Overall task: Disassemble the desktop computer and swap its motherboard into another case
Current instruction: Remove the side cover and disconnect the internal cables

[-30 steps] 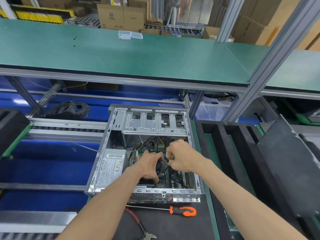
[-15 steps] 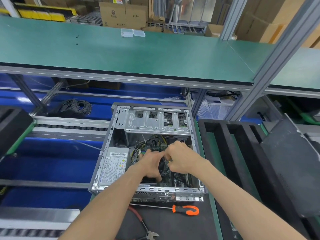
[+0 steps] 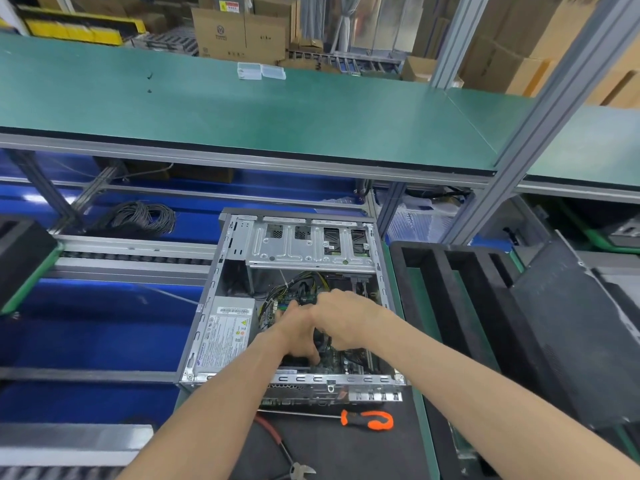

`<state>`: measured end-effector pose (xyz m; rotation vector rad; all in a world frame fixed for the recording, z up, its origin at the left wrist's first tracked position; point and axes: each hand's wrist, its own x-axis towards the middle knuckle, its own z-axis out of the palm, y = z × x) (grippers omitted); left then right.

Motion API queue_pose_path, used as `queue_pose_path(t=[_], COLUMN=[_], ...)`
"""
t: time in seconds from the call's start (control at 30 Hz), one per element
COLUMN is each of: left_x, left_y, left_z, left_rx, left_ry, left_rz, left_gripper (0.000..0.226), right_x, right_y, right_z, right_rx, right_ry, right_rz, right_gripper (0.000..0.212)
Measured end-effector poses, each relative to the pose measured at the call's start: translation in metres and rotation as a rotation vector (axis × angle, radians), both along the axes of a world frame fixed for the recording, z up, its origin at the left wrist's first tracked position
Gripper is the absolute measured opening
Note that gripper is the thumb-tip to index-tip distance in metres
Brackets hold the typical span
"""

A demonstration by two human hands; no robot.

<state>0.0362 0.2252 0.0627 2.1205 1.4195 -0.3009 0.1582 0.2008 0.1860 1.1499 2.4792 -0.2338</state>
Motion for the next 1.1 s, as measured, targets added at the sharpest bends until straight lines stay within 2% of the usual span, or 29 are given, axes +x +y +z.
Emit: queue_pose_path(t=[0.07,0.23,0.37,0.5,0.6,0.7,0.73,0.8,0.87,0.97,1.1], left_x=[-0.002,-0.004,-0.003,-0.003,-0.002,-0.001,0.000,0.000,-0.001,-0.003,-0.001], left_y=[0.000,0.001,0.003,0.003,0.002,0.001,0.000,0.000,0.001,0.001,0.002], left_z=[0.000,-0.001,-0.005,-0.007,-0.006,0.000,0.001,0.001,-0.001,-0.004,-0.004], left_rx=[0.021,0.014,0.014,-0.009,-0.011,0.001,0.008,0.010,0.005,0.018,0.013], left_ry=[-0.067,-0.094,-0.091,-0.087,-0.070,0.036,0.046,0.013,-0.043,-0.066,0.002], left_rz=[0.019,0.023,0.009,0.025,0.036,-0.055,-0.060,-0.017,0.012,0.006,-0.019], left_gripper=[0.084,0.086,0.085,0.100,0.086,0.062,0.060,0.073,0.093,0.100,0.075], right_x=[0.008,0.015,0.020,0.021,0.016,0.012,0.013,0.016,0.024,0.023,0.012], right_y=[0.003,0.000,-0.013,-0.016,-0.017,-0.019,-0.018,-0.013,-0.009,-0.013,-0.023], right_z=[-0.003,-0.018,-0.029,-0.031,-0.028,-0.021,-0.018,-0.015,-0.015,-0.017,-0.016], right_rx=[-0.007,0.015,0.106,0.299,0.214,0.110,0.093,0.107,0.160,0.144,0.044], right_ry=[0.055,0.249,0.387,0.221,0.220,0.207,0.216,0.233,0.228,0.196,0.112], right_rz=[-0.101,-0.268,-0.307,-0.297,-0.202,-0.010,0.022,-0.024,-0.183,-0.298,-0.075], right_gripper=[0.030,0.005,0.016,0.029,0.018,0.016,0.019,0.029,0.038,0.023,0.012])
